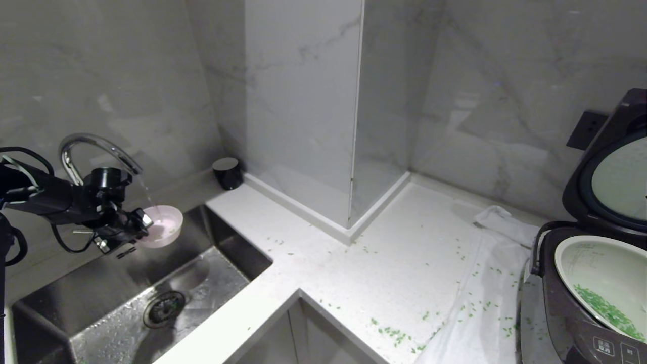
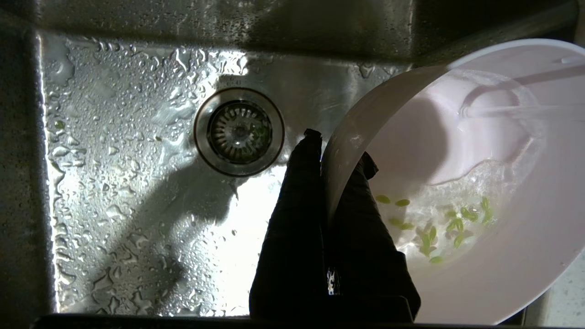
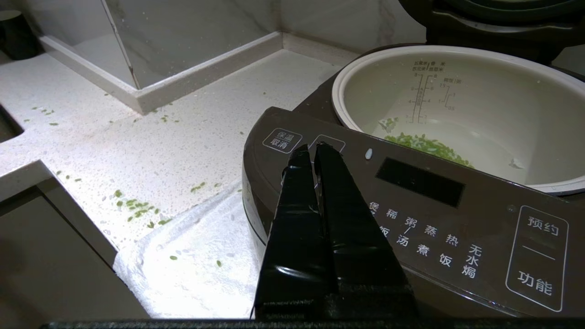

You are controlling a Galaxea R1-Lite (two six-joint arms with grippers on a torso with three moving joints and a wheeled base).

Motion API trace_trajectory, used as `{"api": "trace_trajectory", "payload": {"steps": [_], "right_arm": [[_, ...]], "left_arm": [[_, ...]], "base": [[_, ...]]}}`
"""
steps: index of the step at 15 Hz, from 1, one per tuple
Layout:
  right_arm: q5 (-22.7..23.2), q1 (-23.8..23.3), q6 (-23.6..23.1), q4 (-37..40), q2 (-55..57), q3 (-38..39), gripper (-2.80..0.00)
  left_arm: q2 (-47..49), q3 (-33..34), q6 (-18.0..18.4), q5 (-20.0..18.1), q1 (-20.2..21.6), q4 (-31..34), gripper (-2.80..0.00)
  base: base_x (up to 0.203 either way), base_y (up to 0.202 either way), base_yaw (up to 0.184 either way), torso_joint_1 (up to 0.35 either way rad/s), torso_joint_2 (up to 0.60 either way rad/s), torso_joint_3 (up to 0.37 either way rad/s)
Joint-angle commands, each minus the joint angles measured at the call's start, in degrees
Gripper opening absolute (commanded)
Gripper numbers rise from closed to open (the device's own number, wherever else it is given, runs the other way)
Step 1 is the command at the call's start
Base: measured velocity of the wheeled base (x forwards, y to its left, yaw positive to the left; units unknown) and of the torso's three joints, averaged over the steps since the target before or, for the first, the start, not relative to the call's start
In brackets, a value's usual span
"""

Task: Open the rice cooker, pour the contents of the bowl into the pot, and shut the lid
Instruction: Fill a bowl with water from the tap

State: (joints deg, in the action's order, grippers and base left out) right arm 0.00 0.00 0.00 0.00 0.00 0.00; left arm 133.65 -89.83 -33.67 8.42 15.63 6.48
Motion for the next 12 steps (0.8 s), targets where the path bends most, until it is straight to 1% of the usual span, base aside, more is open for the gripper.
{"api": "trace_trajectory", "payload": {"steps": [1, 3, 5, 6, 7, 8, 9, 11, 12], "right_arm": [[0.0, 0.0, 0.1, 0.0, 0.0, 0.1, -2.80], [0.0, 0.0, 0.0, 0.0, 0.0, 0.1, -2.80], [0.0, 0.0, 0.0, 0.0, 0.0, 0.1, -2.80], [0.0, 0.0, 0.0, 0.0, 0.0, 0.1, -2.80], [0.0, 0.0, 0.0, 0.0, 0.0, 0.1, -2.80], [0.0, 0.0, 0.1, 0.0, 0.0, 0.1, -2.80], [0.0, 0.0, 0.0, 0.0, 0.0, 0.1, -2.80], [0.0, 0.0, 0.0, 0.0, 0.0, 0.1, -2.80], [0.0, 0.0, 0.0, 0.0, 0.0, 0.1, -2.80]], "left_arm": [[-0.3, 0.2, -0.3, 0.0, -0.1, -0.6, -2.80], [-0.6, 1.7, -0.7, -0.4, -0.7, -1.1, -2.80], [-1.1, 2.2, -0.7, -2.2, -0.8, -1.2, -2.80], [-1.0, 1.3, -0.9, -2.2, -0.6, -1.2, -2.80], [-0.8, 0.6, -1.9, -2.1, -0.4, -1.1, -2.80], [-0.9, 1.2, -2.3, -2.1, -0.6, -1.0, -2.80], [-1.0, 2.3, -2.2, -2.1, -0.8, -1.1, -2.80], [-0.9, 0.7, -2.3, -2.1, -0.4, -1.0, -2.80], [-0.9, 1.2, -2.0, -2.1, -0.5, -1.0, -2.80]], "base": [[0.000, 0.000, 0.000, 0.000, 0.00, 0.000], [0.000, 0.000, 0.000, 0.000, 0.00, 0.000], [0.000, 0.000, 0.000, 0.000, 0.00, 0.000], [0.000, 0.000, 0.000, 0.000, 0.00, 0.000], [0.000, 0.000, 0.000, 0.000, 0.00, 0.000], [0.000, 0.000, 0.000, 0.000, 0.00, 0.000], [0.000, 0.000, 0.000, 0.000, 0.00, 0.000], [0.000, 0.000, 0.000, 0.000, 0.00, 0.000], [0.000, 0.000, 0.000, 0.000, 0.00, 0.000]]}}
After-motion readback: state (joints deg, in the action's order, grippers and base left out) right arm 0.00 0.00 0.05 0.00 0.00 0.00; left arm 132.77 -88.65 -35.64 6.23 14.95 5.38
